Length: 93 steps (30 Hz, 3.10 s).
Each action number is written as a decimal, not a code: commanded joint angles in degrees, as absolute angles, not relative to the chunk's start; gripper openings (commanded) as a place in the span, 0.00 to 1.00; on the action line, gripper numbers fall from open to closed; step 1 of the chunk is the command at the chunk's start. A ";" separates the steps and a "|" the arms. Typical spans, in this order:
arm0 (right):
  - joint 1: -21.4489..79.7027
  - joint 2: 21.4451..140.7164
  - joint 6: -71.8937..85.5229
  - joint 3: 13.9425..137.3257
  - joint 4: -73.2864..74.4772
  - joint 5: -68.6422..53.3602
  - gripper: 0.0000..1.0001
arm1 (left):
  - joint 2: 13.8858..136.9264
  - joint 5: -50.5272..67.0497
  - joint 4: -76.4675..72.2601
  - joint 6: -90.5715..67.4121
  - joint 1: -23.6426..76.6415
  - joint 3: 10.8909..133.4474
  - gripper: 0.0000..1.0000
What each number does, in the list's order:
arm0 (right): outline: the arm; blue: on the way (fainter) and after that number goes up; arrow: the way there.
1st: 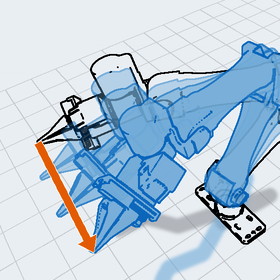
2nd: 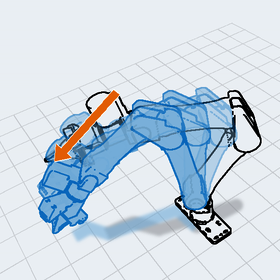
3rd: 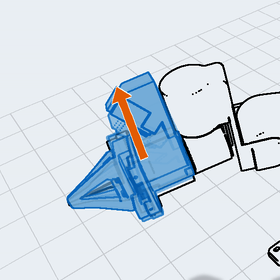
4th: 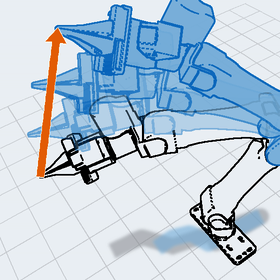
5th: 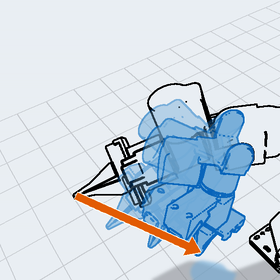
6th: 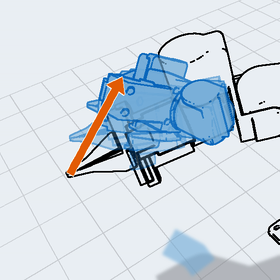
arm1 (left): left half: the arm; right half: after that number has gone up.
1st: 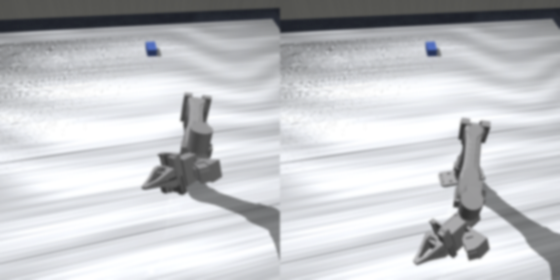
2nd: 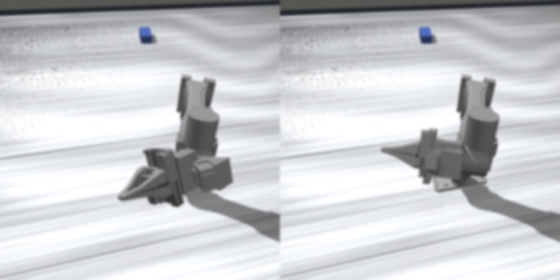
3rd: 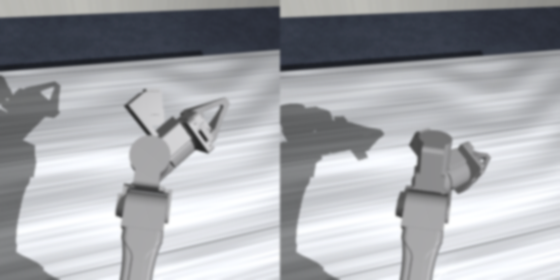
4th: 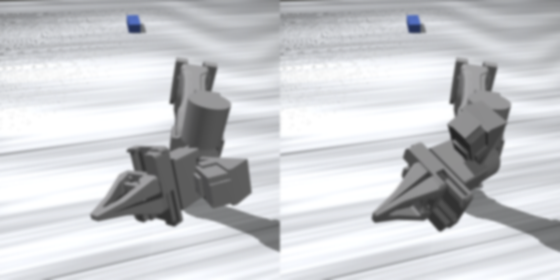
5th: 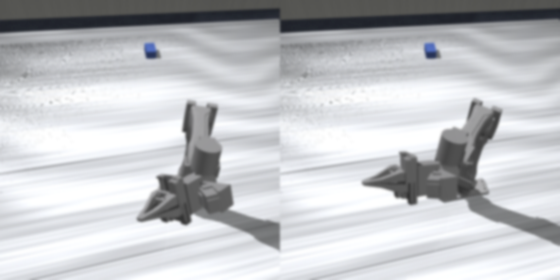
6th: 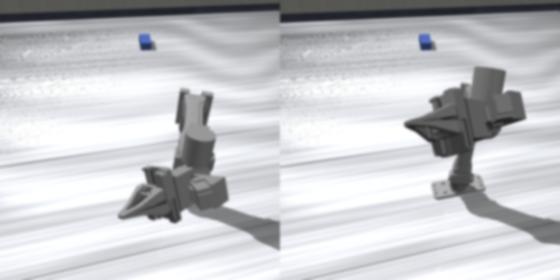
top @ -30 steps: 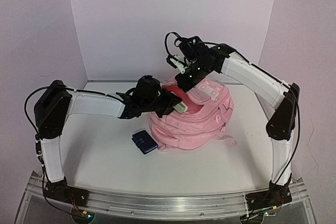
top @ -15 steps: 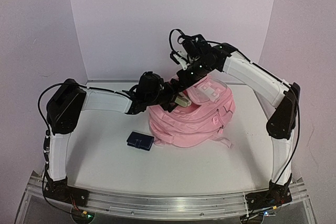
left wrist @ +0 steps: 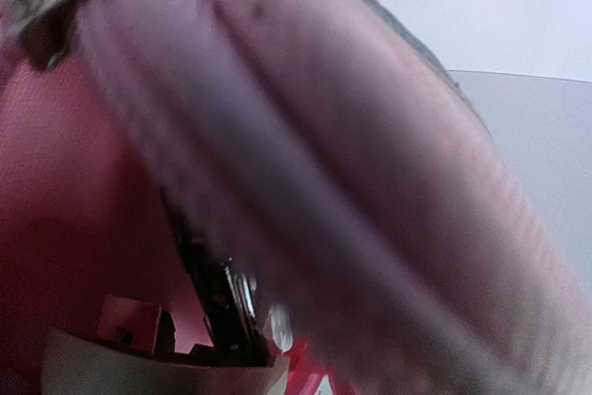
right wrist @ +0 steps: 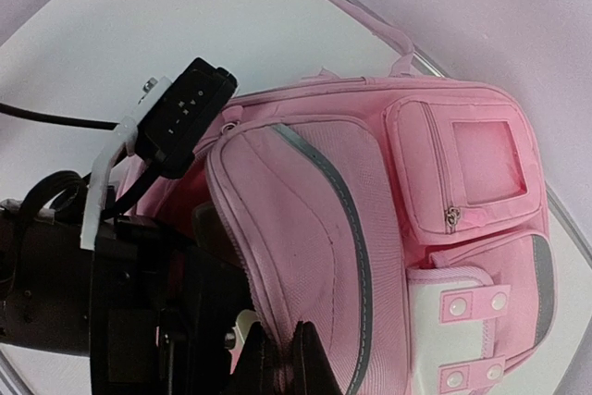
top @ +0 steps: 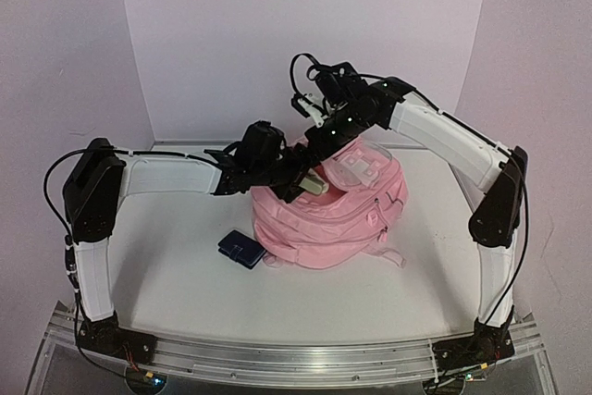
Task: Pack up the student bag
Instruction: Place the stationery in the student bag, then zip the student bag at the center of the board.
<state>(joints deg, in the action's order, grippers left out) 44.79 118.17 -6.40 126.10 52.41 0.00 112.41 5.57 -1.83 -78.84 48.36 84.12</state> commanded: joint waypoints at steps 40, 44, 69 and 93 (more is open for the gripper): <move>40.86 110.08 -7.65 121.40 47.21 -4.25 0.00 | 108.07 8.73 -2.27 -54.58 47.52 87.40 0.57; 38.63 109.02 -8.38 119.84 47.26 -4.34 0.00 | 99.85 11.12 -2.76 -48.66 47.61 78.91 0.88; 36.68 110.50 -7.79 106.97 49.89 -19.97 0.09 | 102.11 38.46 16.10 5.25 28.84 86.54 0.92; 37.02 113.20 -7.13 101.84 49.92 -17.90 0.05 | 118.89 49.11 26.22 42.08 28.86 100.30 0.67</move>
